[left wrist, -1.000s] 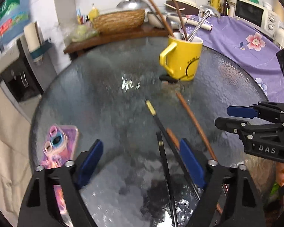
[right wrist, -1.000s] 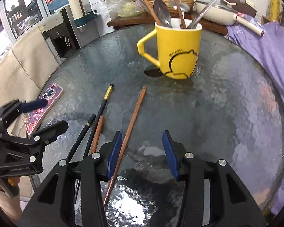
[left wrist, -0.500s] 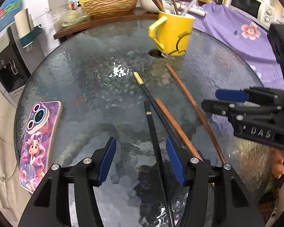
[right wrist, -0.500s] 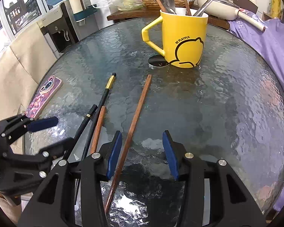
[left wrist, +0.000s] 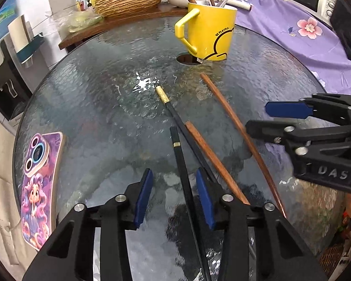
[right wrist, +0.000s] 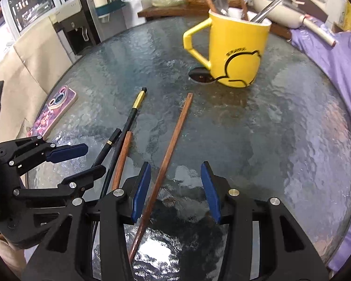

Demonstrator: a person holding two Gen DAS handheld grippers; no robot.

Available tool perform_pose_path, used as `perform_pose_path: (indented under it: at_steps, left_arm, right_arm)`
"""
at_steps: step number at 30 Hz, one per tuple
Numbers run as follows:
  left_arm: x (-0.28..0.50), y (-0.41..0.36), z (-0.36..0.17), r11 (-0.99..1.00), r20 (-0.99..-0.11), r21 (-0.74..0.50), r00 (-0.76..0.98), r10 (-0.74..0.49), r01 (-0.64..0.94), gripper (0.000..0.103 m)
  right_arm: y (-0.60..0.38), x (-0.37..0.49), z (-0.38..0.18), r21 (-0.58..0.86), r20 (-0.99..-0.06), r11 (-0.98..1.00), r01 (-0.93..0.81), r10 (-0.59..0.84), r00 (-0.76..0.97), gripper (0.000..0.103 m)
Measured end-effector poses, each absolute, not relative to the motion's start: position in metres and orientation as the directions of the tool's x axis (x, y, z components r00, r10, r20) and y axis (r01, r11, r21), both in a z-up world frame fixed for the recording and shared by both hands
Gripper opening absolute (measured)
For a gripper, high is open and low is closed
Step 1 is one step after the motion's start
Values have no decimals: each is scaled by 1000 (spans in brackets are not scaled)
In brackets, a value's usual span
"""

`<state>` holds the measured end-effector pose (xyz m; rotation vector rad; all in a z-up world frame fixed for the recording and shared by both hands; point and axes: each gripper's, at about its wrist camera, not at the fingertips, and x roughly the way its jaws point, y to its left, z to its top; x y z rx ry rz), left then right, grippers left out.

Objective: Organize utensils
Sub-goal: 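Grasp a black chopstick with the left gripper while the right grasps a wooden chopstick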

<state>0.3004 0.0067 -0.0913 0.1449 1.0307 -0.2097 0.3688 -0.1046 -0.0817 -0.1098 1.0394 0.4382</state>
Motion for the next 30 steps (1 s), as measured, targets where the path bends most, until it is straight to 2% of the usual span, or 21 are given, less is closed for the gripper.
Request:
perform_pose_path:
  at_steps: [2, 5, 12, 20, 26, 28, 30]
  left_arm:
    - [304, 5, -91, 969, -864, 22, 493, -106, 248, 28]
    - [309, 5, -91, 968, -866, 26, 489, -102, 248, 24]
    - [317, 11, -90, 974, -862, 10, 496, -107, 228, 21]
    - [320, 14, -90, 975, -857, 3, 504, -111, 221, 21]
    - [320, 10, -91, 976, -849, 15, 519, -102, 217, 20]
    - [319, 10, -91, 977, -847, 15, 521, -101, 214, 20]
    - [319, 10, -91, 977, -847, 14, 522, -101, 211, 20]
  right_arm:
    - [-100, 376, -83, 111, -862, 908, -405, 291, 416, 45]
    - [-87, 388, -83, 94, -877, 899, -427, 278, 393, 45]
    - [-72, 411, -93, 78, -898, 909, -409, 242, 368, 45]
    - [-63, 428, -96, 44, -890, 920, -390, 213, 403, 38]
    - [-59, 433, -97, 20, -874, 924, -381, 201, 441, 30]
    - [-61, 433, -97, 16, -869, 926, -378, 200, 453, 14]
    - [-64, 433, -97, 28, -868, 927, -375, 208, 451, 11]
